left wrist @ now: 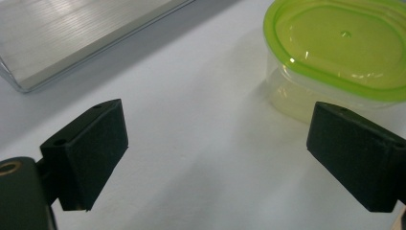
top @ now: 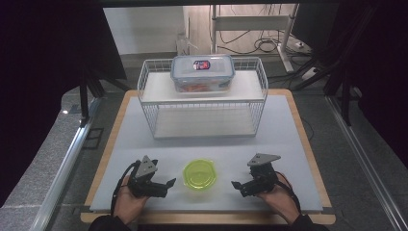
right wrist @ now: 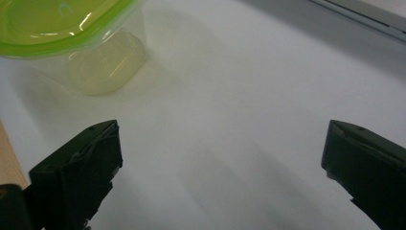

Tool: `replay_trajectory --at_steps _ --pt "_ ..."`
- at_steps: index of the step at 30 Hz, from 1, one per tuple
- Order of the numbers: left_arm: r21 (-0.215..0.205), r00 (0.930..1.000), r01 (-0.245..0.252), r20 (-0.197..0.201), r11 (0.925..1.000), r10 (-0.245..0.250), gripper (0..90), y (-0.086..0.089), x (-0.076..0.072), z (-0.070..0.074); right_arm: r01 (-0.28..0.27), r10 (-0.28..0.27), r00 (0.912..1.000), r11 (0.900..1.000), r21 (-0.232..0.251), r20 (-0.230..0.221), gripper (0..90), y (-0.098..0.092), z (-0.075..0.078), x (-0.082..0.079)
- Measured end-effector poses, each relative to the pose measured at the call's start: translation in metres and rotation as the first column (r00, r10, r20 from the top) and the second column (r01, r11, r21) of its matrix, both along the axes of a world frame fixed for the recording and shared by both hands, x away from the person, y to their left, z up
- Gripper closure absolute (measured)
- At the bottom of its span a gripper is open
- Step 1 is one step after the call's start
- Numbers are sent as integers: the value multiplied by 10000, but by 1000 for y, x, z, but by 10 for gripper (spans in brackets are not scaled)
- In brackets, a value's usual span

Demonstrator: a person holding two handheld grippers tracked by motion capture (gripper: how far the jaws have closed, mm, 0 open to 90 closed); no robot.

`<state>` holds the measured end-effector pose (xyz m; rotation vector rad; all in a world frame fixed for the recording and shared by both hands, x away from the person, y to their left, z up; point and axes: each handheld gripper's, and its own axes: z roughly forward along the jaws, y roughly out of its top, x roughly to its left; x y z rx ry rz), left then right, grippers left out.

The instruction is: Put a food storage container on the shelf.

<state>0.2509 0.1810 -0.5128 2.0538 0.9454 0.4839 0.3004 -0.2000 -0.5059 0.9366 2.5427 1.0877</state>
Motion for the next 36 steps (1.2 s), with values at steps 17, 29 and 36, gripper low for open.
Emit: replay_trajectory --at_steps 17,29,36 --pt "30 9986 -459 -256 9989 459 79 16 -7 -7 -97 235 9940 9917 1283 -1066 225 13 22 10" --pt "-75 9985 -490 -244 9988 488 80 18 -9 -6 -346 895 9689 9721 2319 -2309 413 41 23 28" --pt "2 9989 -353 -305 9994 353 80 18 -9 -7 -457 1307 9416 9627 2667 -3104 528 58 15 37"
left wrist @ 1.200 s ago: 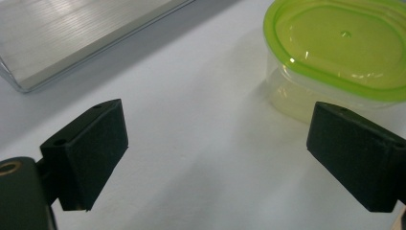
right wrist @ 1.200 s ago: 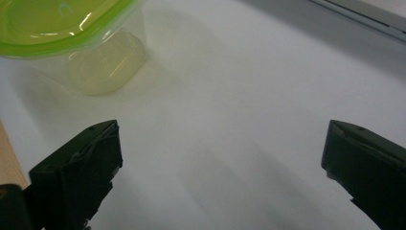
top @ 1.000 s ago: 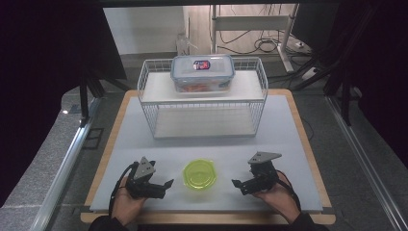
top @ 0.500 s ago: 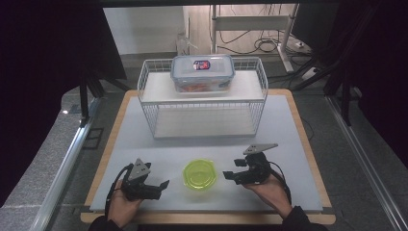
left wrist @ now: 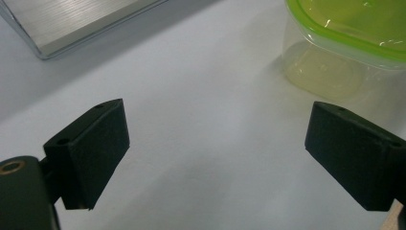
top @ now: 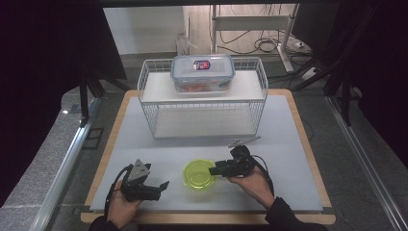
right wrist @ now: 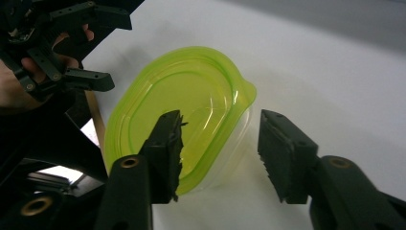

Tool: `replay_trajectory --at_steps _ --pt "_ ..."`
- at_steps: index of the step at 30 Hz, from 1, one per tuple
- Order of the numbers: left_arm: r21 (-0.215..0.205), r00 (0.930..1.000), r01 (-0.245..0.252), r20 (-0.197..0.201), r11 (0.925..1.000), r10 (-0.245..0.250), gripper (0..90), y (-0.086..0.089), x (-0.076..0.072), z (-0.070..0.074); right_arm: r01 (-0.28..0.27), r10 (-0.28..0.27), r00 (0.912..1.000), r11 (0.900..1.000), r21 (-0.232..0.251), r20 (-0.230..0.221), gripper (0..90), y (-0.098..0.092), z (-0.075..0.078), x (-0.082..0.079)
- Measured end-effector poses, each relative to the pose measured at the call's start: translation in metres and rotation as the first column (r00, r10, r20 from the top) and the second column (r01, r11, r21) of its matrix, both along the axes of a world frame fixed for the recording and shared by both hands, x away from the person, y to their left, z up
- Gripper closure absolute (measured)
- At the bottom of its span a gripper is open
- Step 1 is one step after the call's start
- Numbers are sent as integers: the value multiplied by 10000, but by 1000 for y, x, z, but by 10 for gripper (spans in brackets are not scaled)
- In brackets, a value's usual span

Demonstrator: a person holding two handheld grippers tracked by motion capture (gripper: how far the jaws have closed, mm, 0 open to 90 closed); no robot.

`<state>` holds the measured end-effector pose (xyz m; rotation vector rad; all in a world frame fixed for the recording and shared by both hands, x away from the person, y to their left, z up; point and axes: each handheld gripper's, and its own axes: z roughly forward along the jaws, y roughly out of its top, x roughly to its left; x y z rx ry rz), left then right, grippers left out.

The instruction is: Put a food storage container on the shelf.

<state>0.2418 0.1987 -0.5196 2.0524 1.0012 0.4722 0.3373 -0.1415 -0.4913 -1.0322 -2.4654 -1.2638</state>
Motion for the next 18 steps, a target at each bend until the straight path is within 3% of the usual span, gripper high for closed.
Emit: replay_trajectory --at_steps 2,6,9,13,18 --pt "22 10000 38 -2 10000 -38 80 -1 0 0 -12 11 9995 10000 -23 -331 573 2 -4 3" --pt "31 9999 90 -49 10000 -90 81 -1 0 -1 -25 65 9947 9992 392 -1023 621 2 -8 8" --pt "54 9999 112 -68 9999 -111 81 -2 0 -1 94 12 9888 9975 700 -1490 727 1 -10 12" --pt "40 9999 118 -84 9999 -118 82 -2 1 -1 -56 183 9860 9970 768 -1657 773 0 -11 14" --pt "73 9999 138 -103 9999 -137 82 -2 1 -2 -241 328 9892 9978 622 -1428 810 3 -6 11"
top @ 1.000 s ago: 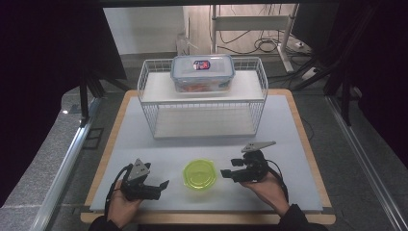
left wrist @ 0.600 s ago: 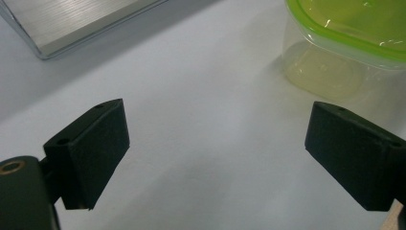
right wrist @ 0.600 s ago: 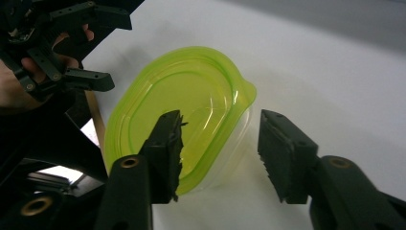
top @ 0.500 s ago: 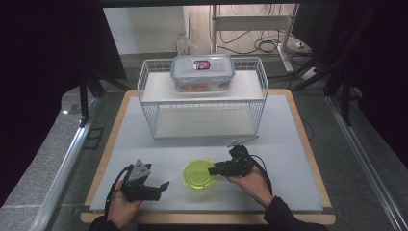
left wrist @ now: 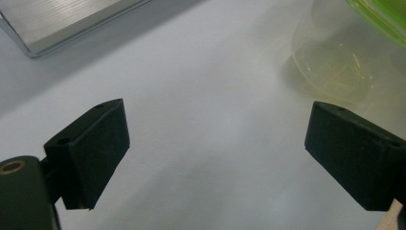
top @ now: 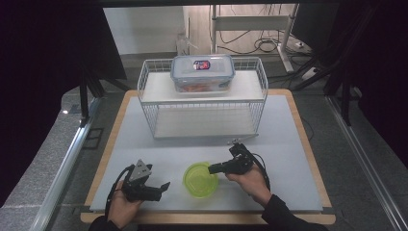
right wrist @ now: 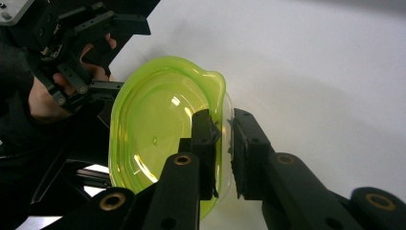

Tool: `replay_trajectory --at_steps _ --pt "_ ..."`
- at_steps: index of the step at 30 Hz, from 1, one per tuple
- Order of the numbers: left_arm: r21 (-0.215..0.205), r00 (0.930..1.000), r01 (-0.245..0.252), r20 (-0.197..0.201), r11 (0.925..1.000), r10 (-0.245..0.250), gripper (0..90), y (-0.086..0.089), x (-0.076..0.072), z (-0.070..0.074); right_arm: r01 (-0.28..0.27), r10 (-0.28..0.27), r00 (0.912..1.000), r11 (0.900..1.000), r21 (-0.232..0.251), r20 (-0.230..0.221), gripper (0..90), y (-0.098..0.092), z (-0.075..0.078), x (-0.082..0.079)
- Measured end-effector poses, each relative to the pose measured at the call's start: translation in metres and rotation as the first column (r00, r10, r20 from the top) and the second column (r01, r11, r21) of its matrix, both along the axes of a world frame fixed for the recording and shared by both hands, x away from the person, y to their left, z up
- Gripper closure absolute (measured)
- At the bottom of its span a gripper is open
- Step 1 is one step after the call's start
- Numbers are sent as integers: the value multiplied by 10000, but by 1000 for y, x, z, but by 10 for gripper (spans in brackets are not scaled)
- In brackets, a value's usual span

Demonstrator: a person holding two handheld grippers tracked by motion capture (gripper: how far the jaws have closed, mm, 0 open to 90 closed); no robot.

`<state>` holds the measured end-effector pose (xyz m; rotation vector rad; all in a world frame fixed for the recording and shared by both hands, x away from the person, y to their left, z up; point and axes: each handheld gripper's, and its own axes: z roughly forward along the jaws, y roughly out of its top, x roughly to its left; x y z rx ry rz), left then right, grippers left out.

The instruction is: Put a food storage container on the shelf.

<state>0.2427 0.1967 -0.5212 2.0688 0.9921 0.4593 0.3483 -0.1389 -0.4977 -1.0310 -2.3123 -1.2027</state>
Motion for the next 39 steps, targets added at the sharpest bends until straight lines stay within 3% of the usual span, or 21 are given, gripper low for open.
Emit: replay_trajectory --at_steps 5,9,20,39 --pt "-28 10000 -1 3 10000 1 82 1 0 0 -16 16 10000 9998 181 50 821 1 5 -4" --pt "-60 10000 -9 10 10000 9 83 1 0 0 75 -81 9993 9999 154 355 823 1 9 -6" --pt "-125 10000 -48 19 9999 49 81 2 0 0 418 -440 9986 9965 729 291 825 -11 19 -2" --pt "-159 10000 -17 69 9999 18 72 2 0 1 1178 -1328 9885 9764 1808 728 824 -38 79 18"
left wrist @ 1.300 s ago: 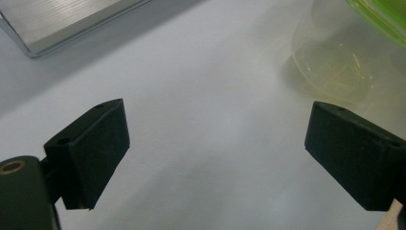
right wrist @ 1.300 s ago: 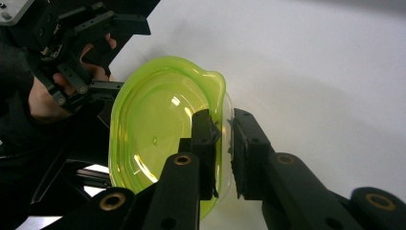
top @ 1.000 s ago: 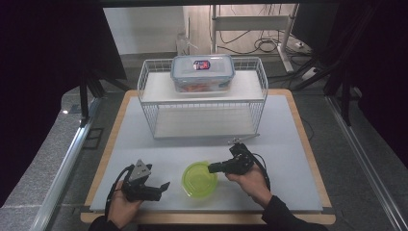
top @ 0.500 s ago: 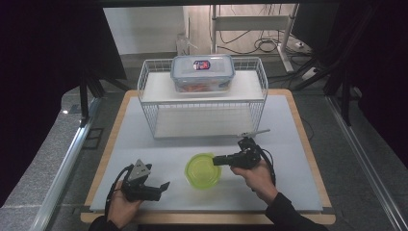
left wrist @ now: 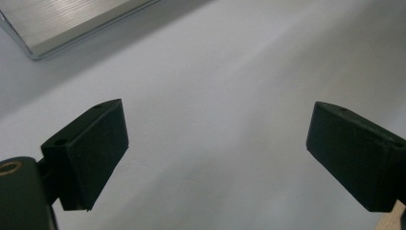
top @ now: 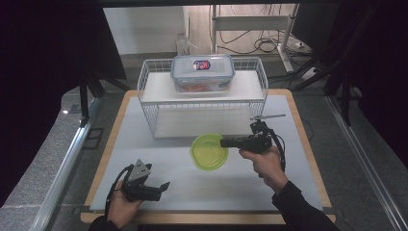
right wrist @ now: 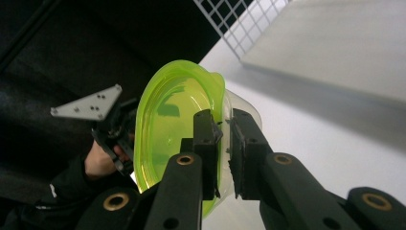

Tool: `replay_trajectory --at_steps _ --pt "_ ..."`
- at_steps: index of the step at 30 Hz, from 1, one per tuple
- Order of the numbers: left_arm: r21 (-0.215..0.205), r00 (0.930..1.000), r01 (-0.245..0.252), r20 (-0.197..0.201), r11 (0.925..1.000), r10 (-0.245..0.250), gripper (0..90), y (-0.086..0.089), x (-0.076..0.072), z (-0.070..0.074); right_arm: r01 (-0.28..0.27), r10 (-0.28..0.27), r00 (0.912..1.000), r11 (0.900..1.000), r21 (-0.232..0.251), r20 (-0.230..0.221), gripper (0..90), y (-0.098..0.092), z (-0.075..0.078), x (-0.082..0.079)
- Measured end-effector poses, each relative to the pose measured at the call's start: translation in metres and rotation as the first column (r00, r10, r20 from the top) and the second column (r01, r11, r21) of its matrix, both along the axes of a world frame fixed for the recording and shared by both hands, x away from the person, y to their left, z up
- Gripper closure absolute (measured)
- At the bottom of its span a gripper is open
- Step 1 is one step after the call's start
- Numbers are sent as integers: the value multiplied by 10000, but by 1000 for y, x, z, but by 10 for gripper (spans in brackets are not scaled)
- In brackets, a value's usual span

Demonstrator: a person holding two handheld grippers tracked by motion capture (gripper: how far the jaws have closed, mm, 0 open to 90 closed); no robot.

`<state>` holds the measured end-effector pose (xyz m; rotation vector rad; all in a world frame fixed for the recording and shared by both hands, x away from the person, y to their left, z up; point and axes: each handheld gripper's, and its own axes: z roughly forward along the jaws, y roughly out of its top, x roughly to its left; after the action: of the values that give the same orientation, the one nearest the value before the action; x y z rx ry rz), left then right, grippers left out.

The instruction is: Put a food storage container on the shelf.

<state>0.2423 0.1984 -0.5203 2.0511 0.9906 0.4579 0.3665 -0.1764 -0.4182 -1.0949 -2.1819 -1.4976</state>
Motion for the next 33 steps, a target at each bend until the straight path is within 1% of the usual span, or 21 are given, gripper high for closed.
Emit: replay_trajectory --at_steps 4,9,15,19,20,21,22,23,25,27,28,29,30,31,32,33 --pt "22 10000 10 4 10000 -10 71 0 0 0 157 -160 9997 9997 193 182 824 -4 16 5" --pt "23 10000 10 -2 10000 -10 71 0 0 0 359 -371 9989 9985 423 275 825 -7 35 12" --pt "20 10000 22 26 10000 -22 71 1 0 0 515 -544 9969 9973 514 566 824 -10 55 18" --pt "-55 10000 8 20 10000 -8 69 0 0 0 635 -686 9949 9956 693 740 825 -11 70 23" --pt "-55 10000 8 20 10000 -8 69 0 0 0 635 -686 9949 9956 693 740 825 -11 70 23" --pt "-32 10000 18 14 10000 -18 69 0 0 0 678 -738 9942 9948 764 780 825 -11 77 26" --pt "-32 10000 18 14 10000 -18 69 0 0 0 678 -738 9942 9948 764 780 825 -11 77 26" --pt "-30 10000 21 14 10000 -21 69 0 0 0 740 -808 9934 9937 839 809 824 -12 84 29" --pt "-49 10000 31 18 10000 -31 69 0 0 0 777 -855 9927 9928 913 850 825 -11 90 32" --pt "-31 10000 49 8 10000 -49 69 0 0 0 863 -951 9914 9916 964 899 825 -11 97 36" --pt "-31 10000 49 8 10000 -49 69 0 0 0 863 -951 9914 9916 964 899 825 -11 97 36" --pt "-43 10000 54 13 10000 -54 69 0 0 0 921 -1017 9901 9909 985 966 825 -10 104 39" --pt "-43 10000 54 13 10000 -54 69 0 0 0 921 -1017 9901 9909 985 966 825 -10 104 39" --pt "-92 10000 39 14 9999 -39 69 0 0 0 1019 -1121 9882 9899 988 1044 825 -10 110 42" --pt "-92 10000 39 14 9999 -39 69 0 0 0 1019 -1121 9882 9899 988 1044 825 -10 110 42" --pt "-111 10000 39 12 9999 -39 69 0 0 0 1113 -1230 9863 9881 1061 1101 825 -9 117 46"
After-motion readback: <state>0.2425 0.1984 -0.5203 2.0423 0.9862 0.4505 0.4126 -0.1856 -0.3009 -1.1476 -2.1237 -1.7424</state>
